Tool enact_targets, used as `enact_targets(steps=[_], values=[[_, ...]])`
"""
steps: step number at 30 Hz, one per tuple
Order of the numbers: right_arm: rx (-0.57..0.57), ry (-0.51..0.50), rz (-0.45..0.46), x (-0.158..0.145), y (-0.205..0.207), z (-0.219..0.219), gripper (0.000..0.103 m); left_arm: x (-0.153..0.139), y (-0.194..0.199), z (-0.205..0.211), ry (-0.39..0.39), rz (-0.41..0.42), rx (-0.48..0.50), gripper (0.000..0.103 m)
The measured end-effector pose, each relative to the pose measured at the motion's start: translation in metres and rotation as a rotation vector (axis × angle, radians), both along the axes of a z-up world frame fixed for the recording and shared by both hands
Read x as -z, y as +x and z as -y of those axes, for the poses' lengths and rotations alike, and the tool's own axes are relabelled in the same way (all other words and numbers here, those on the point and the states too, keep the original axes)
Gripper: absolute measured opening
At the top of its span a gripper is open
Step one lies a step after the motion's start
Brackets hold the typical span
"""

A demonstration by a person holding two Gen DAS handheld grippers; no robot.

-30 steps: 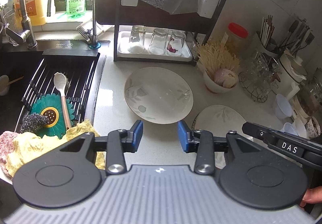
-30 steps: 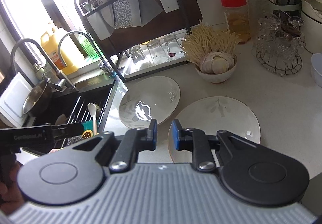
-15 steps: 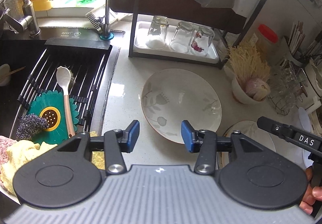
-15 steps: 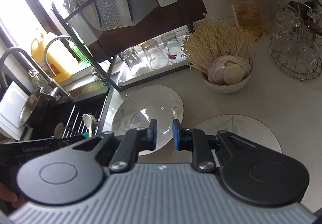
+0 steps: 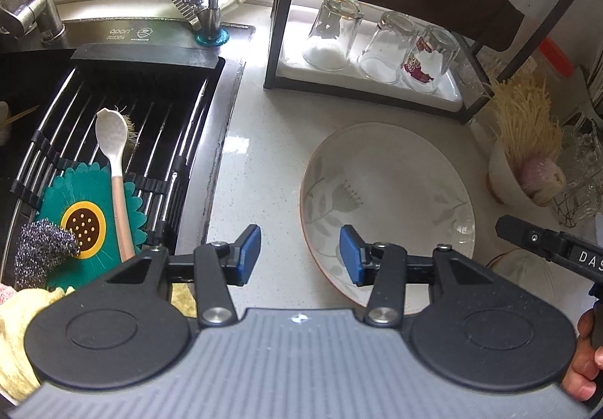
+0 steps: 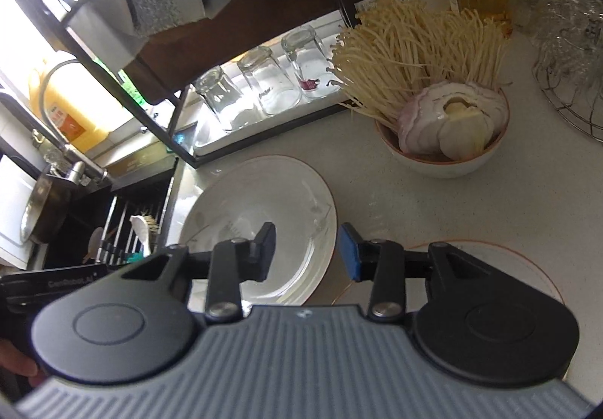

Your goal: Organize plates and bowls

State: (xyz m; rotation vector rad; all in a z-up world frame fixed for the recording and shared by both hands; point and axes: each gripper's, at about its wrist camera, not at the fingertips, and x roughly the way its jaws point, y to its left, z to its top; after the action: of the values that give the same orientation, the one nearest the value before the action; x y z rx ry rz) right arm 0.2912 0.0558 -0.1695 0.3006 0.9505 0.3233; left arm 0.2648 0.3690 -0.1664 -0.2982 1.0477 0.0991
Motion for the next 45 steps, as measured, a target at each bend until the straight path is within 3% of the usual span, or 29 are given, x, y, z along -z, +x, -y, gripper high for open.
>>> enact_targets(steps=[5,11,19,29,38,45], values=[[0.003,-0.015,-0.060,0.022,0.018,-0.009,0.040,0.015,0.023,-0.003,-0.008,-0.024,0.032,0.052],[0.011,-0.043,-0.071,0.032,0.029,-0.016,0.039,0.033,0.039,-0.008,-0.013,-0.066,0.049,0.050],[0.013,-0.050,-0.092,0.044,0.038,-0.022,0.027,0.042,0.053,-0.004,-0.031,-0.069,0.116,0.028],[0.010,-0.062,-0.084,0.048,0.040,-0.024,0.018,0.052,0.062,-0.001,-0.035,-0.088,0.149,0.021],[0.027,0.015,-0.081,0.042,0.031,-0.013,0.018,0.049,0.060,-0.006,-0.049,-0.102,0.134,0.016],[0.020,0.027,-0.057,0.030,0.015,-0.007,0.018,0.030,0.045,0.001,-0.028,-0.071,0.144,0.014]])
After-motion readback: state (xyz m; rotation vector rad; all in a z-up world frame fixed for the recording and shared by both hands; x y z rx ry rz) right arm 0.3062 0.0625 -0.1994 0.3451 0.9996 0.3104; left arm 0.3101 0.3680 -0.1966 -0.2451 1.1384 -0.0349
